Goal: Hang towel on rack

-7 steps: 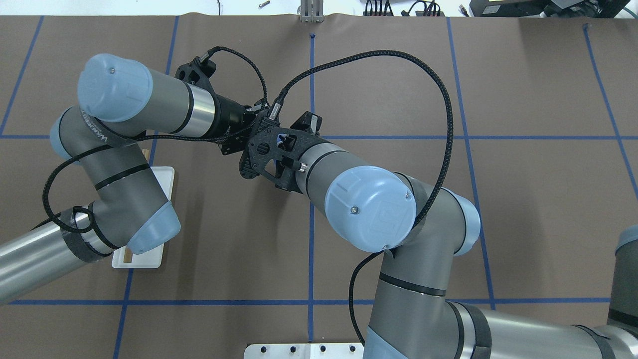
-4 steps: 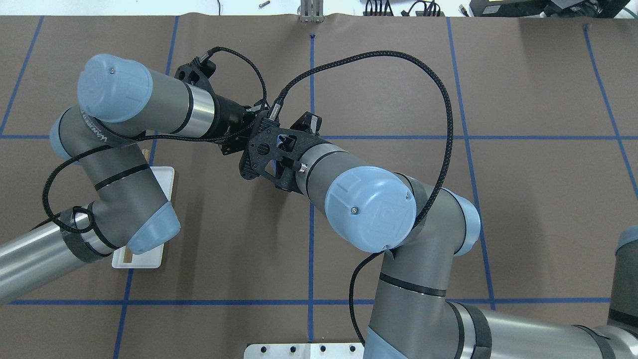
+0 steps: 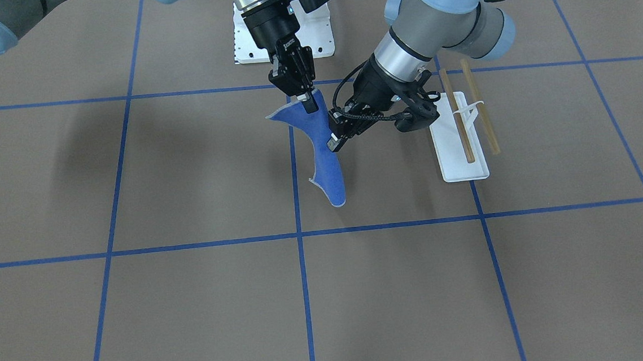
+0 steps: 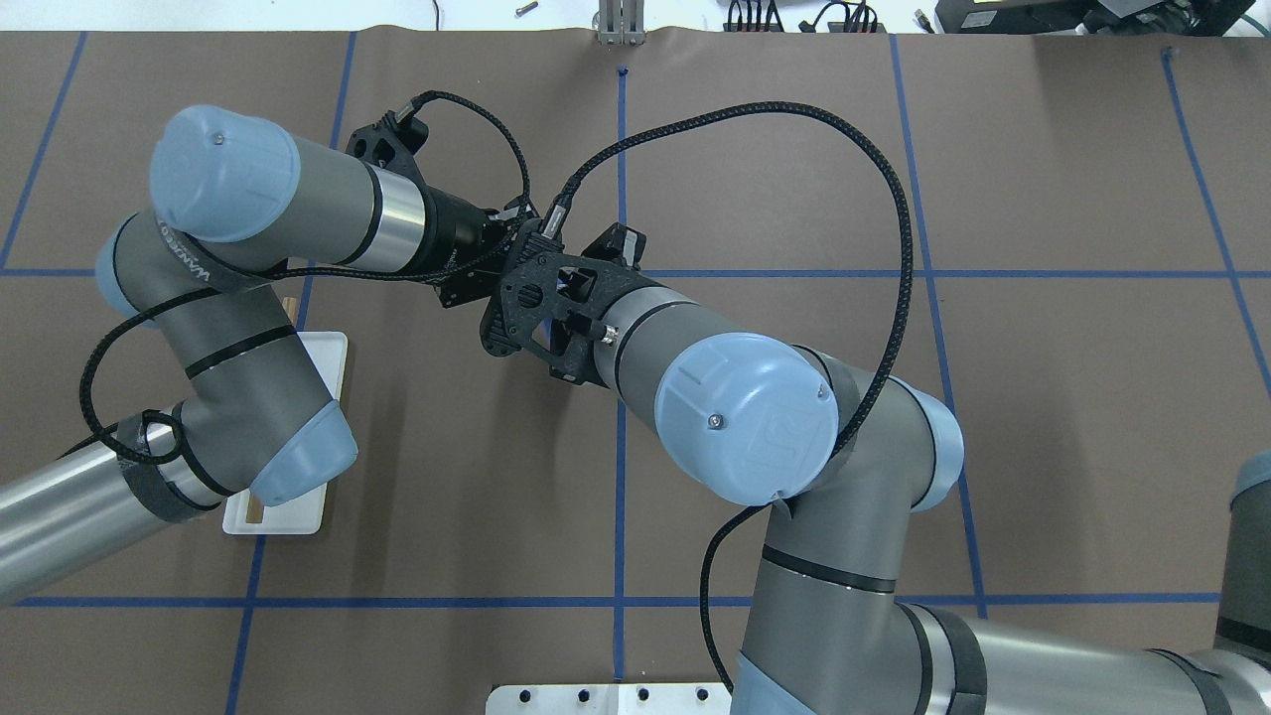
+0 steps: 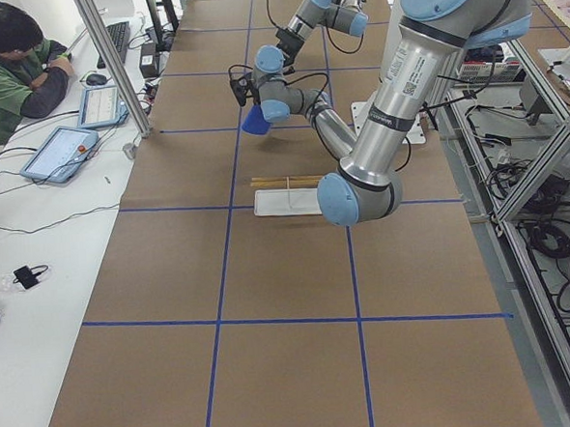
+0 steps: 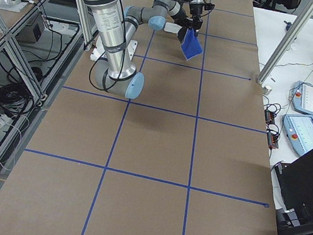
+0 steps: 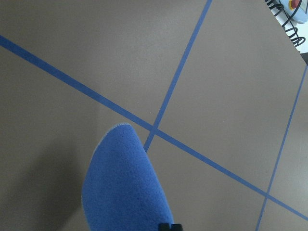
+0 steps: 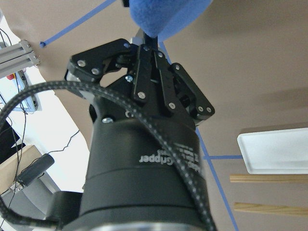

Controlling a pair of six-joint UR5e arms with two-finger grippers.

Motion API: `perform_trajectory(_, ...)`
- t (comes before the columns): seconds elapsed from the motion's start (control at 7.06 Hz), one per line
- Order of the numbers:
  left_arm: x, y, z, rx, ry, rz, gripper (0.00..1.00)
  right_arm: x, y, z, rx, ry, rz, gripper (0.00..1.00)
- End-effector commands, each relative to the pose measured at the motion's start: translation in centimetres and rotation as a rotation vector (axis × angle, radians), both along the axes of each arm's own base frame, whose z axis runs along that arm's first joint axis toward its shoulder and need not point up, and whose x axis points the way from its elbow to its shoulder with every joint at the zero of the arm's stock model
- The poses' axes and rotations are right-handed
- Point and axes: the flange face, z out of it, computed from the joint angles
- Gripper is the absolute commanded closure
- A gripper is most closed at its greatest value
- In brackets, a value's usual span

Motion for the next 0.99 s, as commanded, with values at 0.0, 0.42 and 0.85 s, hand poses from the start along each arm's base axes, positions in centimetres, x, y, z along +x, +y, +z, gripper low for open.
perform_trajectory(0.0,-0.5,-0.3,0.1,0.001,-0.001,-0.008,1.0,0.9,0.1,0.5,-0.097,-0.085,0.031,0.01)
perform_trajectory(0.42,-2.3,-1.7,1.3,-0.003,-0.017,-0.035,1.0,4.7,-3.5,1.7,-0.2,-0.14,0.029,0.01)
perform_trajectory(0.85,-5.7,-2.5,4.6,0.061,-0.069,-0.001,1.0,13.5,-13.6,8.6,-0.457,-0.146,0.047,0.01)
